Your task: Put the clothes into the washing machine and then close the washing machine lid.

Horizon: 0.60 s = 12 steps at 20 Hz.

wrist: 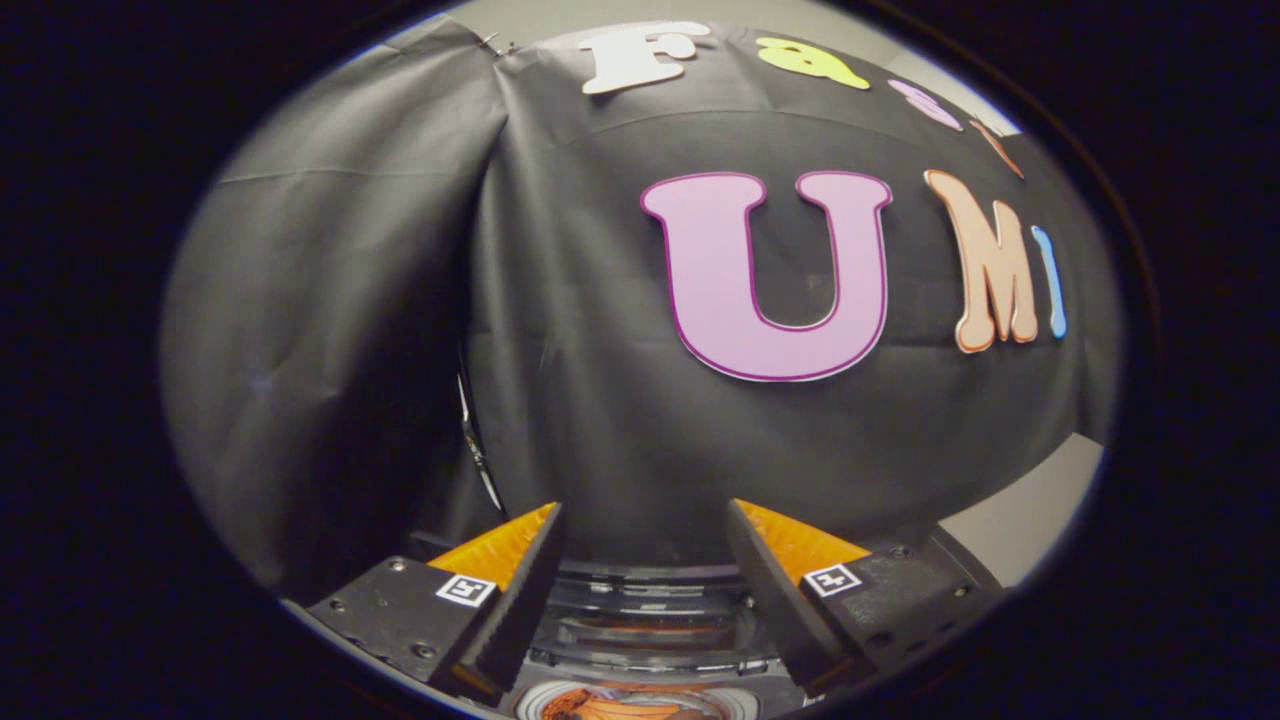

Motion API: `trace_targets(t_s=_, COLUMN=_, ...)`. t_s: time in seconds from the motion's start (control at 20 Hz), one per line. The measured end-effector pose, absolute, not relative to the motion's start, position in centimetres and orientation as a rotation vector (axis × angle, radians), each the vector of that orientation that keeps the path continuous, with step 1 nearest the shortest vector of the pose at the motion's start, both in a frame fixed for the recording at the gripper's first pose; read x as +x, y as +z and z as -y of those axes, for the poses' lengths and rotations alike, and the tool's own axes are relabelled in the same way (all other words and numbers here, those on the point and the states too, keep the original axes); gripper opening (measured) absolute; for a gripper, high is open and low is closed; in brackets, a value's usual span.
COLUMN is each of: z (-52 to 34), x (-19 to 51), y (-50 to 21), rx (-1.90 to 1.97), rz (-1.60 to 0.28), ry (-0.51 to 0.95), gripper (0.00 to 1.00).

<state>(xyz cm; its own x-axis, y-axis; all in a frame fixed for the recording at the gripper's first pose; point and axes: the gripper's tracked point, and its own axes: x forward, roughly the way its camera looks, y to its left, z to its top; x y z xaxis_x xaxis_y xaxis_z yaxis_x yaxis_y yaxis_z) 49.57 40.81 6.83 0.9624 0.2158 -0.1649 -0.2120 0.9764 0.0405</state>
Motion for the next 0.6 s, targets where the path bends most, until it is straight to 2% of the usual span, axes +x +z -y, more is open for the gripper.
trace_targets(t_s=0.25, z=-41.1, x=52.9, y=4.2, rx=0.098, rz=-0.168, ry=0.174, gripper=0.96)
trace_targets(t_s=0.4, z=-40.6, x=53.9, y=1.7, rx=0.068, rz=-0.232, ry=0.121, gripper=0.96)
trace_targets(t_s=0.6, z=-40.2, x=53.3, y=2.0, rx=0.011, rz=-0.174, ry=0.080, gripper=0.97)
